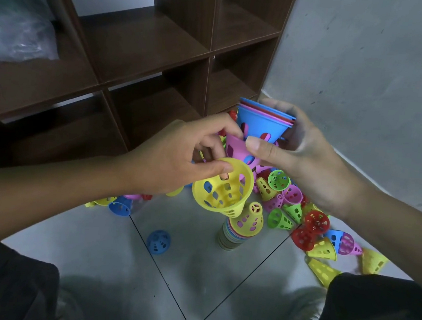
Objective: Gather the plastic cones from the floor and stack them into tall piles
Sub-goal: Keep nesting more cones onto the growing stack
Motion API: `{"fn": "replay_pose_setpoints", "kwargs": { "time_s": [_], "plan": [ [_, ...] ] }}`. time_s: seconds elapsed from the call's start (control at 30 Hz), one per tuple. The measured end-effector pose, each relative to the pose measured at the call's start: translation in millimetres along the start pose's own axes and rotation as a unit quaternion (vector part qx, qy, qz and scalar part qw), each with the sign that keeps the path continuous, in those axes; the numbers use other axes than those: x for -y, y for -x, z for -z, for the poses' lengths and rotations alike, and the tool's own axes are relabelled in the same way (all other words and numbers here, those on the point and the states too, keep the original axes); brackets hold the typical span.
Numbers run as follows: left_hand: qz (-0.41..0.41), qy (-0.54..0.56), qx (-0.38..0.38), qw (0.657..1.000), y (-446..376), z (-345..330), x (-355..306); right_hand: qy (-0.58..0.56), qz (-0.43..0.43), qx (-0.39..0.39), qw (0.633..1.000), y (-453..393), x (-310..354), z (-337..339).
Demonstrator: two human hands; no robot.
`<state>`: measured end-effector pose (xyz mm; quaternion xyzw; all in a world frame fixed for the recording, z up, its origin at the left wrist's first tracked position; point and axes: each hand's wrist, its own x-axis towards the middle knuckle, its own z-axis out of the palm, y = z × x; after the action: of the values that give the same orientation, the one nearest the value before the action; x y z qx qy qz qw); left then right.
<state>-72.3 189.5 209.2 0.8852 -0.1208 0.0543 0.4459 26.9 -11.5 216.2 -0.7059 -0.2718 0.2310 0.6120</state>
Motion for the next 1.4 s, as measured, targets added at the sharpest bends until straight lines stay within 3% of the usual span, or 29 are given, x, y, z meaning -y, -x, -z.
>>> {"fn": "replay_pose_setpoints", "kwargs": {
  "time_s": [0.13,0.27,0.6,0.8,1.0,1.13,1.4],
  "plan": [
    [0.02,0.012,0.005,1.0,0.6,-1.7,-1.9,-0.024,-0.005,-0.009,1.0,-1.8,3.0,0.4],
    [0.041,0.104,-0.003,0.994,0.9,-2.6,-9.5,-0.034,-0.012,-0.025,0.999,-6.0,3.7,7.3],
    [0.046,0.059,-0.058,0.995,-4.0,8.0,-6.1,0.05,-0.02,-0.025,0.998,-4.0,-8.5,14.9],
    [0.051,0.136,-0.131,0.981,-9.0,25.3,-10.2,0.189,0.013,-0.003,0.982,1.1,-19.9,20.7],
    [0.093,0.179,-0.195,0.96,-13.6,36.3,-4.4,0.204,0.014,0.032,0.978,7.6,-22.9,18.0],
    [0.125,0.158,-0.146,0.969,-12.4,33.5,1.4,0.251,0.033,0.047,0.966,10.2,-20.2,9.7],
    [0.141,0.153,-0.074,0.975,-11.4,11.9,3.5,0.202,0.049,0.063,0.976,9.9,-15.8,0.4]
  ]
}}
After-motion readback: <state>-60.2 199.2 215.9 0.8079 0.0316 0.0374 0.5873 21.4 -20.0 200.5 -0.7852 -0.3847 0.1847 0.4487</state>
